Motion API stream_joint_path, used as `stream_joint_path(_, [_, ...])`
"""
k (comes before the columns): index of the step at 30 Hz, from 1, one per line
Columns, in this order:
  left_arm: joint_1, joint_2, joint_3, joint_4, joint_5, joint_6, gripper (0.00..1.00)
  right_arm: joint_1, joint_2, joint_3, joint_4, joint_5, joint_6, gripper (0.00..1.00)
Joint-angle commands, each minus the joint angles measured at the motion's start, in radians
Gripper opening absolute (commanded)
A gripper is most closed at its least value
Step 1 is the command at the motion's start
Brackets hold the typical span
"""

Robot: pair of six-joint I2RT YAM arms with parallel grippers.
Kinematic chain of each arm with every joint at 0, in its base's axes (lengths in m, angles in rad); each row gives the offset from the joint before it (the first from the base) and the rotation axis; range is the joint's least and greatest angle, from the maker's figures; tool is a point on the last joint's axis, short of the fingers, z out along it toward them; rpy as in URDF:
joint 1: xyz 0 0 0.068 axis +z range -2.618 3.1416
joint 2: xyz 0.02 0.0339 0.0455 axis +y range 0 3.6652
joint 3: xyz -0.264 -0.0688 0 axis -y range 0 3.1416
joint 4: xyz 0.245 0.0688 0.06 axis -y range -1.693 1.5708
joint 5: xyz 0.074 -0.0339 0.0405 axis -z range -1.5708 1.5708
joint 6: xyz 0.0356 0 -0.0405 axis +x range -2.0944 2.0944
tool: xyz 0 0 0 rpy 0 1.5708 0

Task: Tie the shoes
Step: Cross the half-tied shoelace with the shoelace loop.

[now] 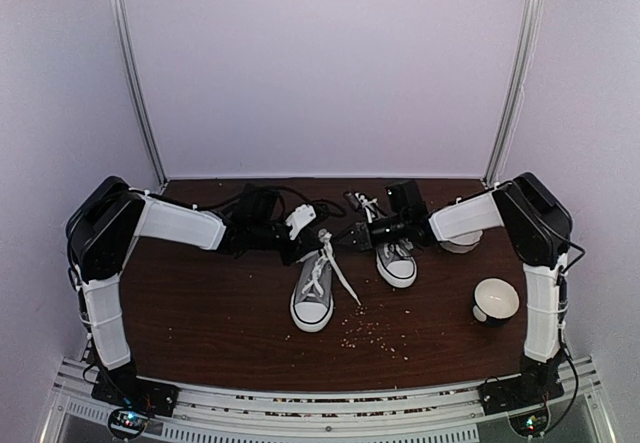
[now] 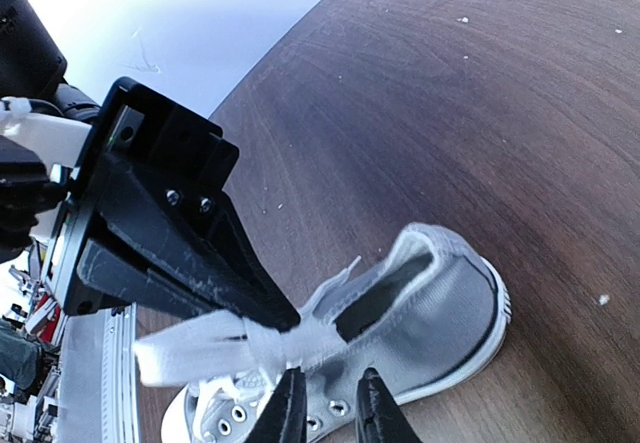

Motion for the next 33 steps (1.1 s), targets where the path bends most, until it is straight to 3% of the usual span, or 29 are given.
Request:
stream_joint_path(1, [-0.001, -0.004, 0.022, 0.006, 0.042, -0.011, 0.0, -0.035, -0.093, -0.061, 0.051, 0.015, 0.018, 0.18])
stream_joint_path(5, [0.009, -0.006, 0.017, 0.019, 0.054, -0.026, 0.0, -0.018, -0.119, -0.075, -0.031, 0.031, -0.064, 0.19])
stream_joint_path(19, [0.013, 0.006, 0.034, 0.0, 0.058, -0.027, 0.0, 0.039, -0.044, -0.054, 0.084, -0.011, 0.01, 0.3])
stream_joint_path(22, [0.013, 0.011, 0.042, -0.008, 0.06, -0.027, 0.0, 0.04, -0.036, -0.051, 0.071, -0.012, 0.005, 0.22])
stream_joint_path(28, [0.012, 0.019, 0.057, -0.026, 0.063, -0.025, 0.0, 0.04, -0.032, -0.058, 0.057, -0.012, -0.005, 0.21])
stream_joint_path(33, [0.013, 0.031, 0.07, -0.064, 0.071, 0.0, 0.0, 0.04, -0.035, -0.056, 0.065, -0.014, -0.002, 0.04])
